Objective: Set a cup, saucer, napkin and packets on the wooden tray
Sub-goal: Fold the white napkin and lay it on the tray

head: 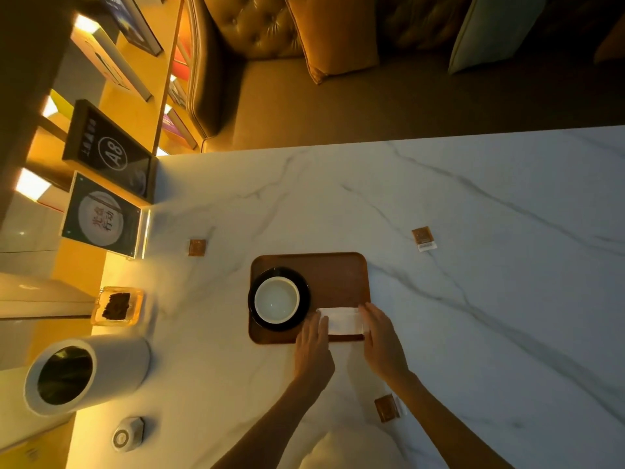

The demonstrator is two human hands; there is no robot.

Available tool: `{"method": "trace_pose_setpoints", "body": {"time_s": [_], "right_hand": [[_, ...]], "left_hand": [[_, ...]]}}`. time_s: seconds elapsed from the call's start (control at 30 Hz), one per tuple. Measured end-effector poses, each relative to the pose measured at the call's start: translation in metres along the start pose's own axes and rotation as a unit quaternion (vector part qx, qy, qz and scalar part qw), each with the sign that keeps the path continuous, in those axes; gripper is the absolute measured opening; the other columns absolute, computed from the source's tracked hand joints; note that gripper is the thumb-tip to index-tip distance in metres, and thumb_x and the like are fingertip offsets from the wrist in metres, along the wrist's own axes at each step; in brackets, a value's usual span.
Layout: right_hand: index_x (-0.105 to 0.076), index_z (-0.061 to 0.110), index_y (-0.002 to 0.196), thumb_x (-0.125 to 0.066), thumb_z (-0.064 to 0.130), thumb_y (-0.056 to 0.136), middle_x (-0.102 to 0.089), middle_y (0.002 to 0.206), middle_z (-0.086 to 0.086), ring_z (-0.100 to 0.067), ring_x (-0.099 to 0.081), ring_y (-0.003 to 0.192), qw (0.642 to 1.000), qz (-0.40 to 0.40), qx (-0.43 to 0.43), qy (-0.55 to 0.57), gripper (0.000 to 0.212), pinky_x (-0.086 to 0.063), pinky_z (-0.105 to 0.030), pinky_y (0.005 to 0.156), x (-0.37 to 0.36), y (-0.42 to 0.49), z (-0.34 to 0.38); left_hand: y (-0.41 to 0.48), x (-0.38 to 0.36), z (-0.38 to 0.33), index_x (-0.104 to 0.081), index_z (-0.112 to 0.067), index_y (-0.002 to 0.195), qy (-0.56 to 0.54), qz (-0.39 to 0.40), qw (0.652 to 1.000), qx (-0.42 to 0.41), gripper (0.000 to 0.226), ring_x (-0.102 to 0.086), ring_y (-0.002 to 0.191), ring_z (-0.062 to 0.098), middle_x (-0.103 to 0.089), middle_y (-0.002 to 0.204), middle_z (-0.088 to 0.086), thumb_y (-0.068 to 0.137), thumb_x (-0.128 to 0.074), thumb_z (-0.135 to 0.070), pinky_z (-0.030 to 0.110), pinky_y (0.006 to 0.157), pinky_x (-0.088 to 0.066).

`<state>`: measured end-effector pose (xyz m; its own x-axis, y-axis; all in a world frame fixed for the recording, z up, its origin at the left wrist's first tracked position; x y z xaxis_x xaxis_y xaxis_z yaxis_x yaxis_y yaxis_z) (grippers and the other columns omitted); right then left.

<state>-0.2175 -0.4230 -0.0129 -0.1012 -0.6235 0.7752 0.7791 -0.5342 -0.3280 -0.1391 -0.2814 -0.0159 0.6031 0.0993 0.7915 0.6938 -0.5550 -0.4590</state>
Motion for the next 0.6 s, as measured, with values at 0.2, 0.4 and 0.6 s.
{"method": "trace_pose_setpoints", "body": {"time_s": [0.2,0.4,0.6], "right_hand": [[-0.048,0.009,0.137,-0.028,0.047,0.097,-0.047,0.144,-0.016,-0.039,-0.043,0.133,0.975,0.064,0.093,-0.19,0.06,-0.043,-0.054,0.103,-0.006,-0.006,0.014],[-0.041,0.01,0.142,-0.066,0.045,0.081,-0.038,0.15,-0.015,-0.038,-0.037,0.137,0.958,0.118,0.076,-0.25,0.075,-0.037,-0.053,0.109,-0.015,0.0,0.001],[-0.032,0.009,0.146,-0.052,0.053,0.088,-0.029,0.154,-0.014,-0.037,-0.027,0.142,0.965,0.121,0.056,-0.228,0.075,-0.027,-0.055,0.114,-0.027,0.0,-0.002]], "left_hand": [[0.013,-0.015,0.003,0.008,-0.014,0.155,0.121,0.091,0.986,-0.065,0.082,0.028,0.145,0.023,0.02,0.163,0.006,0.091,-0.044,-0.017,0.043,0.117,0.013],[0.02,-0.019,0.019,0.013,-0.012,0.154,0.148,0.126,0.977,-0.082,0.086,0.021,0.149,0.022,0.021,0.163,0.007,0.096,-0.044,-0.041,0.041,0.12,0.01],[0.019,-0.025,0.026,0.01,-0.011,0.154,0.161,0.113,0.975,-0.103,0.084,0.019,0.15,0.026,0.019,0.162,0.007,0.097,-0.032,-0.056,0.042,0.122,0.011]]}}
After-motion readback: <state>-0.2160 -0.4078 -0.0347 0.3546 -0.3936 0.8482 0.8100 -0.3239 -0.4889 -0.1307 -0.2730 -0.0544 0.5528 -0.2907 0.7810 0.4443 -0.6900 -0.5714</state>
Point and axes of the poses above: each hand's wrist, its own y-axis towards the middle knuckle, its own x-axis out of the back of the hand, z = x × y, the point moved 2 cm from there along y, towards the middle knuckle
